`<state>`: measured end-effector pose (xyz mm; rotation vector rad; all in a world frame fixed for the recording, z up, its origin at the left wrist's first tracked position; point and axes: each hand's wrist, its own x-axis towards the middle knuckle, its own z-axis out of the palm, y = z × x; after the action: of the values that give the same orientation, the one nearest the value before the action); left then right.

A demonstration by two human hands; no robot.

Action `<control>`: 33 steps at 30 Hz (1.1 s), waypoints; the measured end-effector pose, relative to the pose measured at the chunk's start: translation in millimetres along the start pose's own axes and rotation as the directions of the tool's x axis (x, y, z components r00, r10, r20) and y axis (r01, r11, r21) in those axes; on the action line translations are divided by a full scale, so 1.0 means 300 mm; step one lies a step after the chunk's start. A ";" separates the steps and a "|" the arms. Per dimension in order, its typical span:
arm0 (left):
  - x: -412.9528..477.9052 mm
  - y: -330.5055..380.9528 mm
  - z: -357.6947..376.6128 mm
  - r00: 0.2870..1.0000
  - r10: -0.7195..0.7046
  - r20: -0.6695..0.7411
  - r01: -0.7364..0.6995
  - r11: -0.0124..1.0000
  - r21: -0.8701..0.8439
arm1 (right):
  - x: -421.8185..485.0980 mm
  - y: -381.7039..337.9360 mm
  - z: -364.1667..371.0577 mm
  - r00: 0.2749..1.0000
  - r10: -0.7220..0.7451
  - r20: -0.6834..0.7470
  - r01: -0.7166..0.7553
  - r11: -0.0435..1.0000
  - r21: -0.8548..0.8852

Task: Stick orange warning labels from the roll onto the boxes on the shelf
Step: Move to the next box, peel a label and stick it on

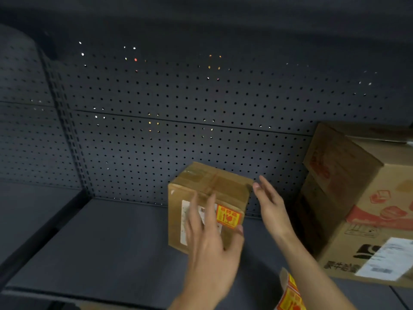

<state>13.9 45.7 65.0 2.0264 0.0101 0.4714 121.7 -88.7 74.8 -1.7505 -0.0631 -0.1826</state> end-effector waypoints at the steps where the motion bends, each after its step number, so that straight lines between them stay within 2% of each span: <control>1: -0.020 0.006 0.015 0.997 -0.065 0.051 0.068 0.996 -0.058 | 0.000 -0.006 0.009 1.000 0.009 0.025 -0.010 0.999 0.031; 4: -0.037 -0.008 0.042 0.986 -0.119 0.119 0.134 0.982 -0.135 | -0.018 0.012 0.023 0.999 -0.043 -0.008 0.043 0.997 0.056; 6: -0.019 -0.034 0.026 0.993 -0.097 0.074 0.112 0.968 -0.226 | -0.044 0.039 0.017 0.993 -0.100 -0.063 0.103 0.994 0.039; 10: 0.051 -0.086 -0.053 0.997 -0.066 0.044 0.079 0.892 -0.445 | -0.131 0.058 0.008 0.975 -0.209 -0.078 0.211 0.977 0.020; 12: 0.095 -0.112 -0.096 0.995 -0.099 0.030 0.101 0.876 -0.471 | -0.190 0.052 0.021 0.967 -0.254 -0.027 0.254 0.967 -0.001; 16: 0.195 -0.152 -0.180 0.986 -0.151 0.076 0.169 0.869 -0.464 | -0.271 0.057 0.052 0.932 -0.315 0.181 0.336 0.937 -0.097; 18: 0.223 -0.168 -0.200 0.980 -0.174 0.102 0.201 0.878 -0.435 | -0.273 0.056 0.050 0.922 -0.337 0.189 0.364 0.923 -0.128; 21: 0.207 -0.191 -0.199 0.972 -0.233 0.016 0.223 0.902 -0.370 | -0.227 0.047 0.026 0.955 -0.297 0.010 0.298 0.954 -0.043; 24: 0.127 -0.173 -0.175 0.970 -0.212 -0.121 0.174 0.949 -0.264 | -0.133 0.036 0.008 0.977 -0.172 -0.123 0.176 0.984 0.022; 29: -0.032 -0.115 -0.087 0.954 -0.260 -0.150 0.200 0.923 -0.329 | 0.021 0.050 0.023 0.995 0.076 -0.062 -0.073 0.996 0.047; 33: -0.087 -0.088 -0.035 0.962 -0.265 -0.060 0.213 0.872 -0.442 | 0.069 0.067 0.051 0.991 0.130 0.044 -0.135 0.978 0.159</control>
<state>-8.6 62.2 38.5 1.5317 0.2116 0.3946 146.2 -78.7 55.7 -1.5896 0.0144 -0.0489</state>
